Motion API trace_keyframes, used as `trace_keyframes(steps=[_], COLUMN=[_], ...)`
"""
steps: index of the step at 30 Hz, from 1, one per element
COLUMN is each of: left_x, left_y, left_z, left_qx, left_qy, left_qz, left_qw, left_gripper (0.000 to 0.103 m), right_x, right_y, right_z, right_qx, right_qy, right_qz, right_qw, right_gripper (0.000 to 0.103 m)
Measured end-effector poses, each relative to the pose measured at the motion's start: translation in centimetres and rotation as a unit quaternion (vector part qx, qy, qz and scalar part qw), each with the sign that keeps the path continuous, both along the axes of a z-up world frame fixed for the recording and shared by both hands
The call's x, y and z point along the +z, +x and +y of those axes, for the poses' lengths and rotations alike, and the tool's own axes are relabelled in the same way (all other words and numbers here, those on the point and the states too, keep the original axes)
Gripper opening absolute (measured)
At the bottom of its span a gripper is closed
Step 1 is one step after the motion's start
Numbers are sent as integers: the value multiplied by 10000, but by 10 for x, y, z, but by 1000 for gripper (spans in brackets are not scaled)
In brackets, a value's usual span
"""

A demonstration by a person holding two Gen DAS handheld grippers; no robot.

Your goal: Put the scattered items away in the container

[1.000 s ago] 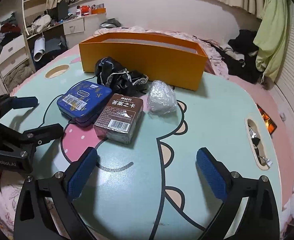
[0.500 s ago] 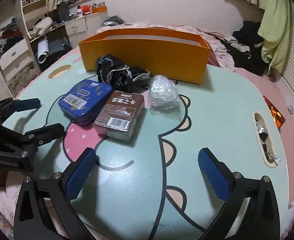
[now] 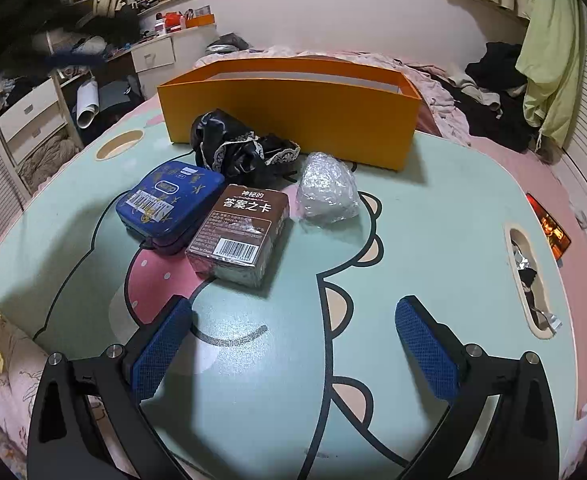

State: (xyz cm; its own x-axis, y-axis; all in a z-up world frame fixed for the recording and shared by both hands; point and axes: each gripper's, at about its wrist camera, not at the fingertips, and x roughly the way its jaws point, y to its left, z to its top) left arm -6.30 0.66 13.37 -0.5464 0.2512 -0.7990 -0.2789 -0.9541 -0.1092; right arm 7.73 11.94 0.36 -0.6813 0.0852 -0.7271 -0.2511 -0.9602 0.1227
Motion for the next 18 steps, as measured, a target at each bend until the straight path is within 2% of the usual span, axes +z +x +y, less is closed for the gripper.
trace_keyframes(steps=[1,2,4,9,15,18], left_x=[-3,-8,-18,-57,-80,-98], left_y=[-15,-28,-50,-84,-102,-107], left_z=[5,9,18,37,46,46], left_qx=[5,-4,-5,194,457,410], left_qy=[-28,-52,-201,-893,-1522,-1426], left_qz=[-236,-458,-753,-1219,-1272,-1543], left_qw=[9997,9989,9970,9883,9791,9768], left_gripper=[35,32,32,25,26,26], right_x=[0,0,0,0,0,1], right_y=[0,0,0,1,0,-1], right_z=[0,0,0,-1,0,1], right_qx=[-1,-1,-1,-3,-1,2], right_qy=[0,-1,-3,-8,-47,-63], right_qz=[-1,0,1,7,36,48], right_qw=[10000,10000,10000,10000,10000,10000], right_gripper=[102,102,102,102,102,102])
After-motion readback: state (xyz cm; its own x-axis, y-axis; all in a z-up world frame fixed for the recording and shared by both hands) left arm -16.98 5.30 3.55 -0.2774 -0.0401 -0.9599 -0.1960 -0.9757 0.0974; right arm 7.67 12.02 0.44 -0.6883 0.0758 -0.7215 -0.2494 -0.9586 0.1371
